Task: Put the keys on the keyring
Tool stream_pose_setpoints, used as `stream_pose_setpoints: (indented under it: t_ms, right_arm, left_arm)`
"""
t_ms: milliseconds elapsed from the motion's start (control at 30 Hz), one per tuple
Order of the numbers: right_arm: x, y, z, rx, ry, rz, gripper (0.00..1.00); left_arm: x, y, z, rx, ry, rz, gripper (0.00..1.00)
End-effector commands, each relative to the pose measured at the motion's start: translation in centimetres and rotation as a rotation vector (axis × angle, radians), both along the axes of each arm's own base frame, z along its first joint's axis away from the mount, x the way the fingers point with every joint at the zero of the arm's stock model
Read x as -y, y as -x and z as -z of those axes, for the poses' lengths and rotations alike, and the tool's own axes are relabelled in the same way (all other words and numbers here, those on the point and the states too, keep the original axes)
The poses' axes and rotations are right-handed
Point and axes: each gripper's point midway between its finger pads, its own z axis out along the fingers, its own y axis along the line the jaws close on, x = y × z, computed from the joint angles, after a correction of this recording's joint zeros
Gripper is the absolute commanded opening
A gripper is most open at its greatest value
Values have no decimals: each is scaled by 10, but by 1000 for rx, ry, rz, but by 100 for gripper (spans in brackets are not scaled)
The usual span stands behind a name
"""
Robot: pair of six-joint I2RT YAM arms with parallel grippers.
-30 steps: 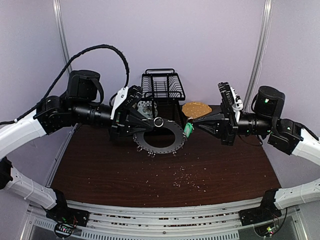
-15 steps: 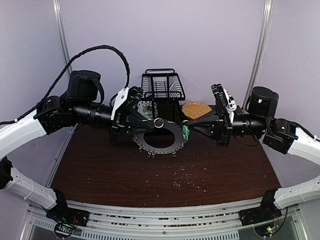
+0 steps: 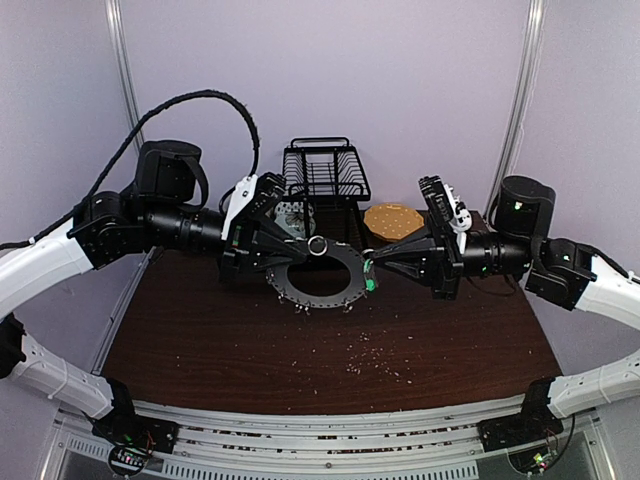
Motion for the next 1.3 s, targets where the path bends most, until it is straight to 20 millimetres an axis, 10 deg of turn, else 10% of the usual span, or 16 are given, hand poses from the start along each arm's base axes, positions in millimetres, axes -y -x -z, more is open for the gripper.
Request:
stream_pose_setpoints:
  t_ms: [0, 1267]
  right_arm:
    - [5, -6, -1, 44, 13, 59, 0]
    - [6, -1, 1, 72, 13, 34, 0]
  left_arm:
    - [2, 5, -22, 40, 63, 25, 0]
    - [3, 1, -20, 35, 51, 9, 0]
